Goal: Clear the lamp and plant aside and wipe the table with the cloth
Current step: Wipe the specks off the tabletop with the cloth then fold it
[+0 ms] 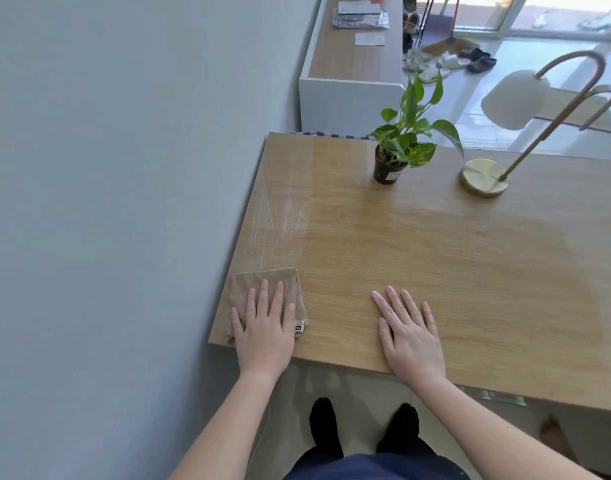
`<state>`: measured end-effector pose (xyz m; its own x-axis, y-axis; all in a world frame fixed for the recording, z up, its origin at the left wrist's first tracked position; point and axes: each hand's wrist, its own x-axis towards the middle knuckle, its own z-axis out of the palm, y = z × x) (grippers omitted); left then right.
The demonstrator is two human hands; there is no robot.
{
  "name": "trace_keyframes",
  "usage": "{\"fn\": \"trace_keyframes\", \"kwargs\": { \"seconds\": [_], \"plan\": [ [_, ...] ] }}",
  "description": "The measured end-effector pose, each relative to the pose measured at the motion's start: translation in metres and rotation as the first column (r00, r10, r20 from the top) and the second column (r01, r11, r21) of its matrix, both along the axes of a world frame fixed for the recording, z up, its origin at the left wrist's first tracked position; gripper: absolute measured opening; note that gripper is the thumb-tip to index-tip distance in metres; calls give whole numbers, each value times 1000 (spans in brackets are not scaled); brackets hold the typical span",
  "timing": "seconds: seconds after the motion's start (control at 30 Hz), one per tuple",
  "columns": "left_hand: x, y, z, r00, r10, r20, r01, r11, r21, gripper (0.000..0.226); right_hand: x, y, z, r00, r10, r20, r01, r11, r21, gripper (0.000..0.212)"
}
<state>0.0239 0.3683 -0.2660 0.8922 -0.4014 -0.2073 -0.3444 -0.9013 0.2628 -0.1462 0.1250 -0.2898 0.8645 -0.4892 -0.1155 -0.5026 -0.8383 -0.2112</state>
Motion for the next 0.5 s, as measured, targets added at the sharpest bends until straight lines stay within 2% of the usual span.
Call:
{"fn": "trace_keyframes", "kwargs": {
  "seconds": [0.27, 0.43, 0.5],
  "plan": [
    [22, -14, -8, 998, -27, 51, 27, 1000, 10, 69, 1, 0, 4, 1000, -10, 0, 10, 1000, -9, 57],
    [31, -15, -17, 996, -47, 73, 46, 999, 23, 85, 1, 2, 5, 1000, -11, 16, 11, 1000, -8, 58],
    [41, -17, -18, 995, -59, 84, 56, 998, 37, 85, 1, 1, 4, 999, -14, 30, 14, 1000, -11, 58]
  ]
}}
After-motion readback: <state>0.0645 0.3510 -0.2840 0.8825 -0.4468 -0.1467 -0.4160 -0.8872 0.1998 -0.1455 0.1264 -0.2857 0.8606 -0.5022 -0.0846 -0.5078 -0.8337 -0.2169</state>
